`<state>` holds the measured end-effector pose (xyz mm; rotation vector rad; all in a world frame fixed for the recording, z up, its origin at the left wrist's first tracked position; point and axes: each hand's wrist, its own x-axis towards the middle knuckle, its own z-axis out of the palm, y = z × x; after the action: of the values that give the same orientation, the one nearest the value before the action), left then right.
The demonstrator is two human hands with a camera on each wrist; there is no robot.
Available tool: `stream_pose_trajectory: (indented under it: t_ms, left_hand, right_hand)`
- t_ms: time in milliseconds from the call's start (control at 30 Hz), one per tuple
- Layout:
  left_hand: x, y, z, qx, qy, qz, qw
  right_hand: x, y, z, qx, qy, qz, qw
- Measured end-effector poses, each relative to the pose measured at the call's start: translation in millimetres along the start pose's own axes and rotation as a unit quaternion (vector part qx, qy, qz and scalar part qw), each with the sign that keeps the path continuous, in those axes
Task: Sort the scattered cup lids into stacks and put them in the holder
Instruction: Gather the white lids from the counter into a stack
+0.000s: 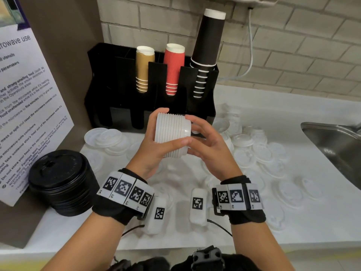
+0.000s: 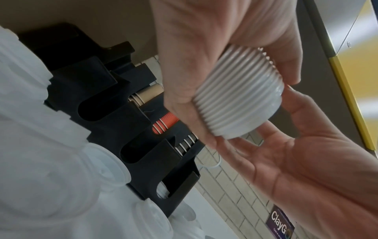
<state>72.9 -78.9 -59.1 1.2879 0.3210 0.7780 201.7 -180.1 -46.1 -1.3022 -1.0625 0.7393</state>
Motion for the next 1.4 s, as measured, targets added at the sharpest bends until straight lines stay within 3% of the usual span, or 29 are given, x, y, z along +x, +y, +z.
stream_pose_trajectory:
  t_ms: [167, 267, 333, 433, 500, 633, 700, 800, 867, 933, 1000, 1067, 1300, 1400]
  left_hand:
    - [5.6, 4.8, 3.2, 0.007, 0.010, 0.014, 1.000]
    - [10.6, 9.2, -3.6, 0.013, 0.037, 0.017, 0.999]
    - [13.1, 13.0, -10.6, 0.013, 0.055, 0.015, 0.998]
    - [14.9, 16.9, -18.2, 0.012, 0.061, 0.012, 0.998]
    - [14.6, 18.2, -19.5, 0.017, 0.059, 0.014, 0.998]
    - [12.4, 21.1, -17.9, 0.022, 0.053, 0.013, 0.998]
    - [11.3, 21.8, -16.4, 0.022, 0.051, 0.014, 0.998]
    - [11.4, 23.4, -14.3, 0.017, 0.048, 0.011, 0.999]
    - [12.1, 23.2, -13.2, 0.018, 0.040, 0.010, 0.999]
    - [12.6, 22.5, -11.9, 0.017, 0.031, 0.008, 0.999]
    - [13.2, 20.7, -11.1, 0.014, 0.025, 0.004, 1.000]
    - [13.6, 17.4, -11.2, 0.013, 0.020, -0.005, 1.000]
    - [14.6, 5.2, -8.7, 0.001, -0.001, -0.028, 1.000]
    - [13.8, 0.5, -6.6, -0.009, -0.011, -0.038, 0.999]
  right_hand:
    - [6.1, -12.1, -17.8, -0.073, -0.074, 0.031, 0.994]
    - [9.6, -20.9, -41.9, -0.246, -0.077, 0.059, 0.964]
    - [7.5, -17.9, -54.9, -0.412, -0.143, 0.092, 0.895]
    - [-4.9, -1.1, -60.0, -0.563, -0.280, 0.206, 0.750]
    - [-13.3, 9.5, -60.4, -0.588, -0.311, 0.225, 0.712]
    - [-20.6, 17.2, -61.4, -0.634, -0.318, 0.210, 0.672]
    - [-19.9, 15.0, -59.5, -0.632, -0.315, 0.204, 0.678]
    - [-13.3, 3.7, -54.2, -0.574, -0.237, 0.156, 0.768]
    - [-9.3, -5.6, -53.9, -0.554, -0.187, 0.139, 0.799]
    - [-12.0, -11.9, -57.1, -0.590, -0.184, 0.171, 0.767]
    - [-21.0, -11.2, -59.8, -0.641, -0.211, 0.246, 0.696]
    - [-32.5, -1.9, -59.9, -0.654, -0.225, 0.308, 0.653]
    - [-48.4, 16.1, -57.4, -0.599, -0.175, 0.328, 0.710]
    - [-39.9, -4.4, -68.4, -0.531, -0.159, 0.305, 0.774]
